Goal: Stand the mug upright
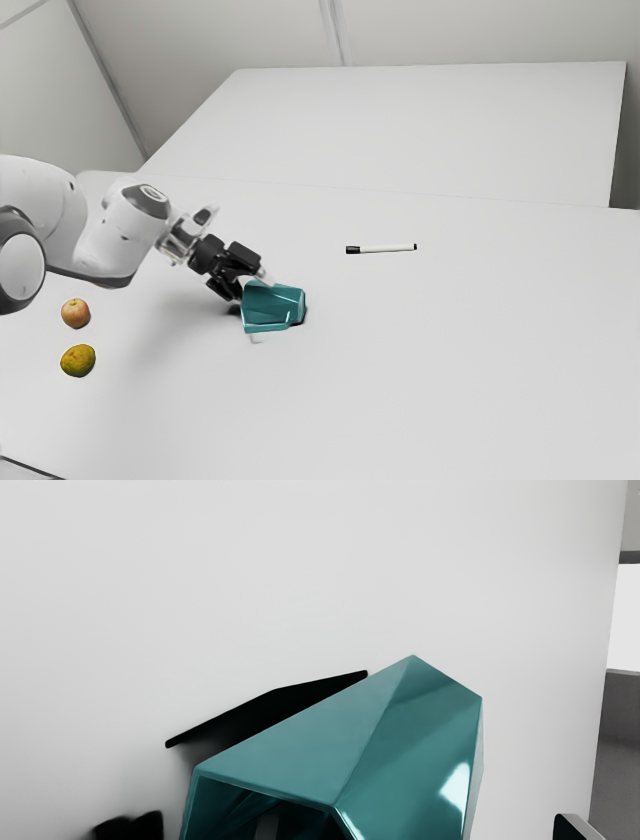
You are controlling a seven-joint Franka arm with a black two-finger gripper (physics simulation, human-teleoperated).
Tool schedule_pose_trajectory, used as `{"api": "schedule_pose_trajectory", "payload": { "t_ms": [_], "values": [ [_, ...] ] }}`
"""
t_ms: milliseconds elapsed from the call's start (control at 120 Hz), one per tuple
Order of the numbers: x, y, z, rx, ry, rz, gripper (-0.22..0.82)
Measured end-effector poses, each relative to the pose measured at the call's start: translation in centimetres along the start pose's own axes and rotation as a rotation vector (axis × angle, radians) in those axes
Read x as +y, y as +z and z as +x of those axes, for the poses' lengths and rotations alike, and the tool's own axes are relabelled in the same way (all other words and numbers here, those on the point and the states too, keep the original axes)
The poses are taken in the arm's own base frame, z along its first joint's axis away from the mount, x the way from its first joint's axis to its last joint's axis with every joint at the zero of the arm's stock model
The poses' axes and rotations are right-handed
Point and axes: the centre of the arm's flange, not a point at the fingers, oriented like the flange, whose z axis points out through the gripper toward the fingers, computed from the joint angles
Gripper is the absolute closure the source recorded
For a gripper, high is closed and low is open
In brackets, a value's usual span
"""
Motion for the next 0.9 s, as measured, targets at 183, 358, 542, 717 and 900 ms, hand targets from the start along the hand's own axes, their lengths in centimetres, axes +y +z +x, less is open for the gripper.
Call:
{"api": "schedule_pose_trajectory", "payload": {
  "t_ms": [183, 358, 542, 717, 900],
  "values": [
    [0.9, 0.3, 0.3, 0.008, 0.018, 0.005, 0.28],
    [1.9, -0.3, 0.5, 0.022, 0.041, 0.013, 0.58],
    [4.0, -0.5, 1.3, 0.025, 0.083, 0.014, 0.72],
    [5.8, -0.1, 2.2, 0.017, 0.108, 0.017, 0.75],
    [7.6, -0.4, 2.6, 0.010, 0.128, 0.042, 0.77]
  ]
}}
